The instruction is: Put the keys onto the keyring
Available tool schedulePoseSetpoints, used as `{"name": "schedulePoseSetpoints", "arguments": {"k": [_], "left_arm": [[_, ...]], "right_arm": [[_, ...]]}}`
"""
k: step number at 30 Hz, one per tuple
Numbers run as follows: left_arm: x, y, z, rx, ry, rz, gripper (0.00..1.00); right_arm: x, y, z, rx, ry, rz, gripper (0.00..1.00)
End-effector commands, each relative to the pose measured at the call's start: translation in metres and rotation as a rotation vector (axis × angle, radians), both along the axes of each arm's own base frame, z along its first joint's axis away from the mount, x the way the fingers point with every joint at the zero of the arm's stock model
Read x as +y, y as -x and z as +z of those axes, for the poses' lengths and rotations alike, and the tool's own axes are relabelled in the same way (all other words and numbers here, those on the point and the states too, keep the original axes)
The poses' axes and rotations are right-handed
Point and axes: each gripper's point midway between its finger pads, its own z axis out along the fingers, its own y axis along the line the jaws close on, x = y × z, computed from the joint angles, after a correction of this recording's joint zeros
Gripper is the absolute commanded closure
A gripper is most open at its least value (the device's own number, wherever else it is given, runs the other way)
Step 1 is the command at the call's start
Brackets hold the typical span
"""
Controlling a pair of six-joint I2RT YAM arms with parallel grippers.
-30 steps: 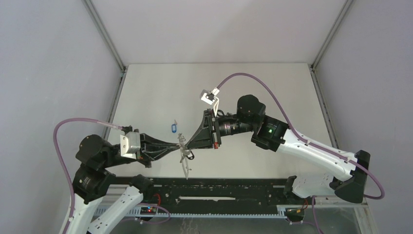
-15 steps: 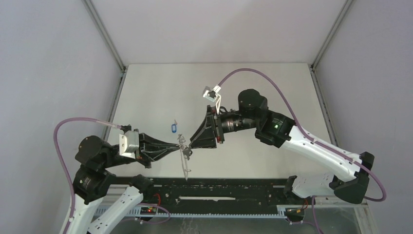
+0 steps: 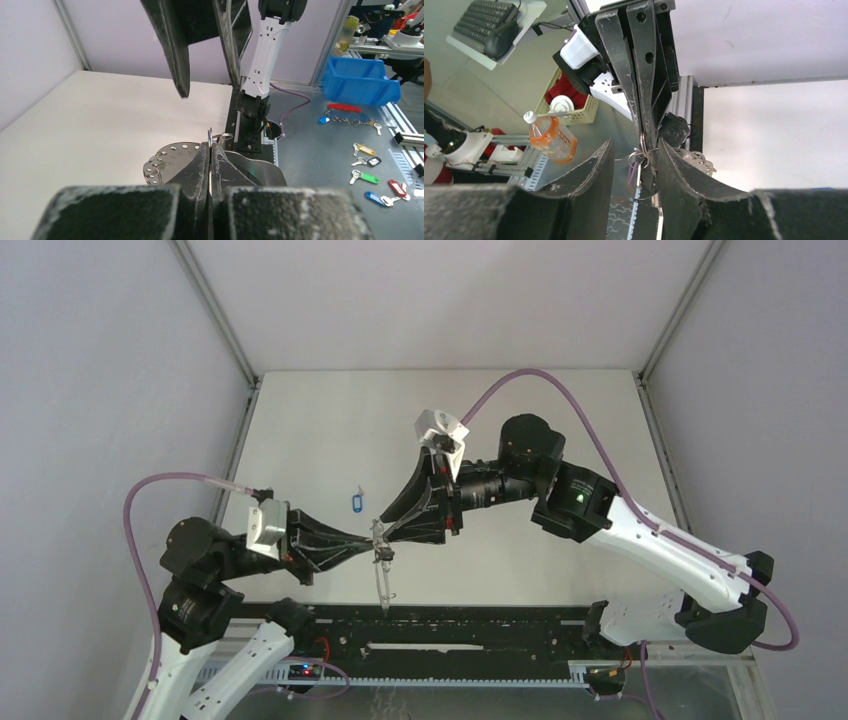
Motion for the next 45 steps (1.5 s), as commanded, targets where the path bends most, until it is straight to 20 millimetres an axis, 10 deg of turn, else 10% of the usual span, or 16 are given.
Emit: {"name": "schedulePoseSetpoints", "arguments": {"k": [1, 19, 34, 45], "left_arm": [[-0.001, 0.006, 0.011, -0.019, 0.033, -0.033, 1.0], [0.0, 0.006, 0.015, -0.029, 0.043, -0.018, 1.0], [0.0, 0.008, 0.015, -0.041, 0.041, -0.026, 1.0], [0.001, 0.005, 0.015, -0.042, 0.045, -0.011, 1.0]], "right_arm": [[0.004, 0.01, 0.006, -0.066, -0.026, 0.067, 0.56], [0.018, 0.016, -0.009, -0.053, 0.018, 0.077, 0.79], [0.021, 0.002, -0.015, -0.059, 0.035, -0.007, 0.68], [0.021, 0.012, -0.017, -0.045, 0.037, 0.043, 0.91]]}}
